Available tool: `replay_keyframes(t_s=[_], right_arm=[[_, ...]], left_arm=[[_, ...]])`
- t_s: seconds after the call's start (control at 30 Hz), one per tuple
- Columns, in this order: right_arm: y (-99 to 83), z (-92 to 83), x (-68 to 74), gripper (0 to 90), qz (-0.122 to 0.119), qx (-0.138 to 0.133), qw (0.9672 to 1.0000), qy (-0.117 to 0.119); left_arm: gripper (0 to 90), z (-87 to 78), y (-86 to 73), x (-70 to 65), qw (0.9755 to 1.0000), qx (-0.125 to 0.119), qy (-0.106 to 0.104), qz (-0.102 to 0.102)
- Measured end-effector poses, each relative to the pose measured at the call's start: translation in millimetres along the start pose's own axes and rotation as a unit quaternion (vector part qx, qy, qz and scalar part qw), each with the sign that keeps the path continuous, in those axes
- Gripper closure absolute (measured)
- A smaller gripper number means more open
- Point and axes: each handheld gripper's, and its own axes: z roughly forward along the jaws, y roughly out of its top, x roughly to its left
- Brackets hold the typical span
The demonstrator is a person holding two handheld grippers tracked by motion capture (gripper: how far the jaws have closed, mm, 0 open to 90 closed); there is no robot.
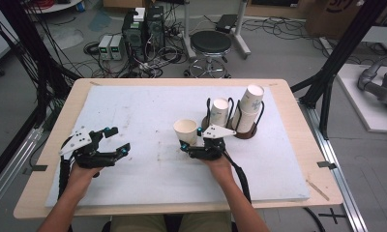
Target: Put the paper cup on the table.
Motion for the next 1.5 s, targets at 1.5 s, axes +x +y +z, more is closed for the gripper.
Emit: replay_keyframes(t_s=[1.5], right_arm=[[-3.5,-21.5,-7.2,20.5,-0.023,0.138,0.99,-0.016]], left_arm=[[18.5,-0.9,-5.1,3.5,0.9994,0.016,0.006,-0.029]])
